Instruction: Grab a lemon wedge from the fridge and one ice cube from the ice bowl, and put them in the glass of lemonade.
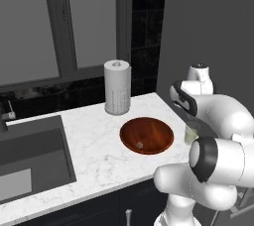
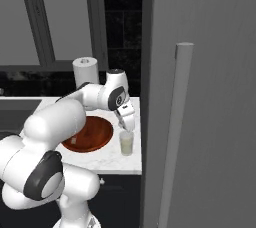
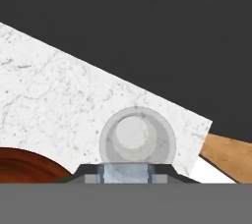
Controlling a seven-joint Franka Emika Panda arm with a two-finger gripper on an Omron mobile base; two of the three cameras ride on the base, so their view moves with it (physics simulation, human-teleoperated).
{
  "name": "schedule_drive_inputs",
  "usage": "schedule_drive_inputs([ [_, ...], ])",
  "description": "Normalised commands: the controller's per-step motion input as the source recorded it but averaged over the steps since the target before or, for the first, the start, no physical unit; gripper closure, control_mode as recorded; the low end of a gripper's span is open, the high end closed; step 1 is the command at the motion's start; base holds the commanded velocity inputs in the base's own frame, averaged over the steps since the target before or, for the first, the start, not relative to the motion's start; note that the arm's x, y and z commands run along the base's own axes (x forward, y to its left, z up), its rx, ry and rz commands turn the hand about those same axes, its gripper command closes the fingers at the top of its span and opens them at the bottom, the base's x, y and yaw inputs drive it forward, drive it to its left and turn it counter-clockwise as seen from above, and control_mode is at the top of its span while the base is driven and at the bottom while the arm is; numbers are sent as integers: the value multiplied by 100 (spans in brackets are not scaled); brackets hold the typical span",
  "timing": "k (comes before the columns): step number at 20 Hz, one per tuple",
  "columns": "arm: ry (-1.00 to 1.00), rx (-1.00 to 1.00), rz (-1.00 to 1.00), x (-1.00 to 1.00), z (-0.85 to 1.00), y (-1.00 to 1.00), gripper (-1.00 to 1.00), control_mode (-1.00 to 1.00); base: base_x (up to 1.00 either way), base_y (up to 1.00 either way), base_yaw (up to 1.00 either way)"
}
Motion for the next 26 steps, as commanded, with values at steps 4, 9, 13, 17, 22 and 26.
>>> schedule_drive_inputs([
  [4, 0, 0, 0, 5, -12, -6, 100, -100, 0, 0, 0],
  [9, 0, 0, 0, 0, -25, -17, 100, -100, 0, 0, 0],
  [13, 0, 0, 0, 0, -1, -4, 100, -100, 0, 0, 0],
  [17, -2, 0, 0, -7, 0, 0, 100, -100, 0, 0, 0],
  [22, -1, 0, 0, -3, 0, 0, 100, -100, 0, 0, 0],
  [26, 0, 0, 0, -11, -9, 0, 100, -100, 0, 0, 0],
])
